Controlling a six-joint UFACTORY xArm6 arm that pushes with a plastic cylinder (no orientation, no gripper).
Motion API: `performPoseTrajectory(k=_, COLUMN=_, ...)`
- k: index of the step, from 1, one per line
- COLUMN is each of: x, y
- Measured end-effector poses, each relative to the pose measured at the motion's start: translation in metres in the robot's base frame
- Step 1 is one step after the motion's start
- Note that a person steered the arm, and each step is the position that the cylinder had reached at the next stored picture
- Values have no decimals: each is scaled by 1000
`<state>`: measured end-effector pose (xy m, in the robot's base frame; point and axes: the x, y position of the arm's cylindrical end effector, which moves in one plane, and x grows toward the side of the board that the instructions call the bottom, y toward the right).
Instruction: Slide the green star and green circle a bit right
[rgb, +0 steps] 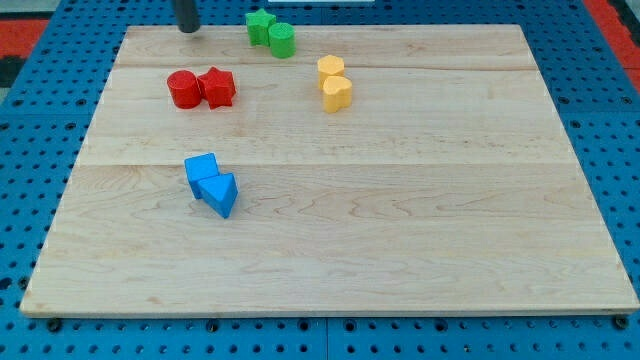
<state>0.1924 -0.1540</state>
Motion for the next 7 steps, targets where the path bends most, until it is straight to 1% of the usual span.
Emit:
performPoseTrajectory(k=1, x=12, y=114)
performPoseTrajectory(k=2, x=72, y=157)
performPoseTrajectory(k=3, x=107, y=186)
performPoseTrajectory(k=4, x=99, y=204)
performPoseTrajectory(k=5, x=88, y=292)
performPoseTrajectory(k=6, x=68, y=309)
performPoseTrajectory(k=7, x=9, y=346)
